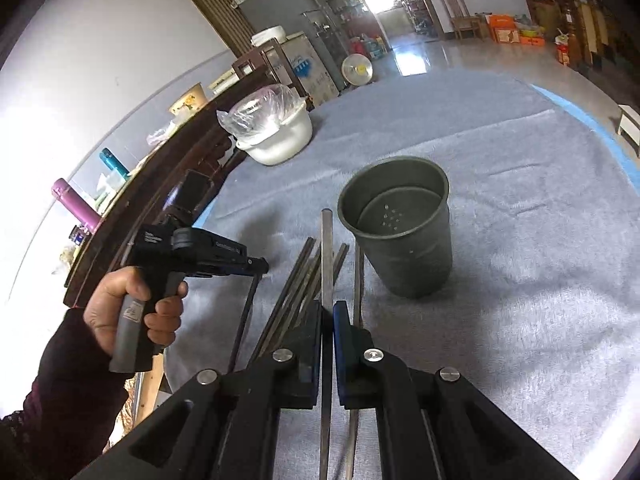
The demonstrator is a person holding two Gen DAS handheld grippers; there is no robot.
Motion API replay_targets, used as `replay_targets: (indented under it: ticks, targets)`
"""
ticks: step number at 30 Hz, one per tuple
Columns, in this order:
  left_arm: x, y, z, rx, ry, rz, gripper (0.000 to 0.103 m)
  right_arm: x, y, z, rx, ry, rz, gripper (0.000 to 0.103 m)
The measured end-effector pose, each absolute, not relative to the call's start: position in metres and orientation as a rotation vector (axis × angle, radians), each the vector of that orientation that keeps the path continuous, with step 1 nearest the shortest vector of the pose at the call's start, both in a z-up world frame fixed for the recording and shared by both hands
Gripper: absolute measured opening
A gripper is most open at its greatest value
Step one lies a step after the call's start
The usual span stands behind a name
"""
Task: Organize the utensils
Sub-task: 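Lift the utensil with the right tool and drop it into the grey cup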
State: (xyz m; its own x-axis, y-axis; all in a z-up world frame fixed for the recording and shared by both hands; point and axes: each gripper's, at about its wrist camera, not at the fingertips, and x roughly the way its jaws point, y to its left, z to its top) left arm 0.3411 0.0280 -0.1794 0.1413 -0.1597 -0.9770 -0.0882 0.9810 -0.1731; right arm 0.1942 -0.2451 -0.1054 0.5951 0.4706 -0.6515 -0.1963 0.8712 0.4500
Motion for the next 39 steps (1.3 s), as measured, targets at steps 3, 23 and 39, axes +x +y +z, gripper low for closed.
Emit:
replay_targets:
  ticks: [3,23,39]
  targets:
    - [0.339,0.028,-0.17,-0.226,1.393,-0.063,0.007,0.193,-0.251,-0.09,0.356,0.789,0.392,0.007]
    - [0.24,-0.009,0.088,-0.161,0.792,-0.369,0.007,0.185,-0.305,0.041,0.458,0.207,0.143,0.007]
    - [0.259,-0.074,0.081,-0.211,0.668,-0.372,0.007,0.228,-0.284,0.005,0.32,0.275,0.003,0.007]
